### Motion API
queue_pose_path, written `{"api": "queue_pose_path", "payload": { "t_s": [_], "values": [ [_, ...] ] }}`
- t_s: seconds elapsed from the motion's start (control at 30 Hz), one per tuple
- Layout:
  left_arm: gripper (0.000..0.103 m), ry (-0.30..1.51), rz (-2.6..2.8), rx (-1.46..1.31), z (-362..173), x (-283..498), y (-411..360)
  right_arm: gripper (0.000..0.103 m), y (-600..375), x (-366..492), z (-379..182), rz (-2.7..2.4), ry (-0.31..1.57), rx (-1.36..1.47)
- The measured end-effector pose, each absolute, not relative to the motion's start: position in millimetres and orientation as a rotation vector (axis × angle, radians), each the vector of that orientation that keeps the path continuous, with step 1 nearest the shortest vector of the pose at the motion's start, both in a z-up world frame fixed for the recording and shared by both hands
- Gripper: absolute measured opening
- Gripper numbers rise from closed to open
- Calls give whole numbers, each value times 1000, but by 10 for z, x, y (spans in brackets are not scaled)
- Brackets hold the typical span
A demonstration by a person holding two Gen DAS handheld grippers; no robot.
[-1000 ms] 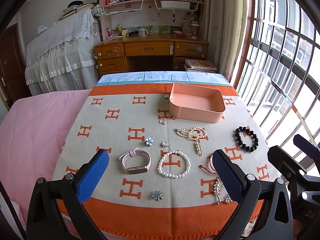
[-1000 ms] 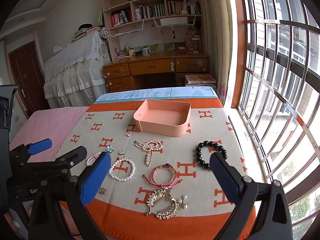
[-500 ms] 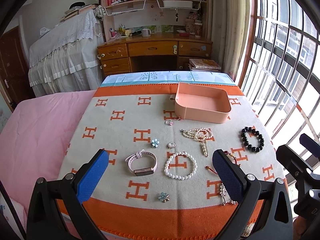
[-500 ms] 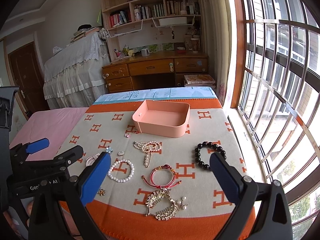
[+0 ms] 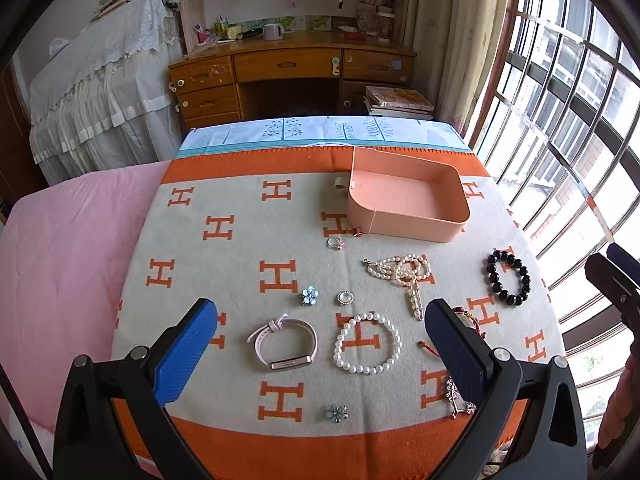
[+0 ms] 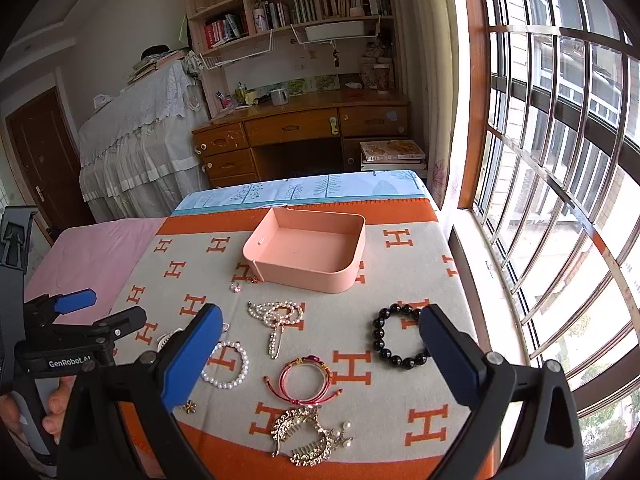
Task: Organize jewelry
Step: 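Reach the right tool to the pearl necklace and close on it, then grasp the pink smartwatch with the left tool while the right tool lifts the necklace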
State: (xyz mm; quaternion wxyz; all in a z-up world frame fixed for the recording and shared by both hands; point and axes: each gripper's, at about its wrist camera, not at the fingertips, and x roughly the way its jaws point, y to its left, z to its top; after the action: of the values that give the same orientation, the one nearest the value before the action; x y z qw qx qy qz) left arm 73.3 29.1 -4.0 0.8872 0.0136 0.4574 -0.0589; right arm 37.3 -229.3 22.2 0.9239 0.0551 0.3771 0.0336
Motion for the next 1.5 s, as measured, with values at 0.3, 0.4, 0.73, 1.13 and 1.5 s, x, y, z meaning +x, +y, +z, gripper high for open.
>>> {"api": "queue_pose_path", "payload": {
  "t_s": [0.3,0.4,0.73,1.13,1.5],
  "values": [
    [102,1034,-150,62,-213,1359,322,88,-2285,944,-141,139,948,104],
    [102,1087,-160,54,-408,1547,363,83,-2120,1130,-414,206,1025,89],
    [98,1208,-118,1,-988,1828,707,80,-1538,1657,-1187,361,1198,-50],
    [95,1247,-133,77,-1168,1587,1023,54,-1256,1735,-1430,420,1198,-291],
    [62,1349,-243,168,-1451,1467,877,13,-1398,1759,-1378,433,1208,-151]
  ]
}}
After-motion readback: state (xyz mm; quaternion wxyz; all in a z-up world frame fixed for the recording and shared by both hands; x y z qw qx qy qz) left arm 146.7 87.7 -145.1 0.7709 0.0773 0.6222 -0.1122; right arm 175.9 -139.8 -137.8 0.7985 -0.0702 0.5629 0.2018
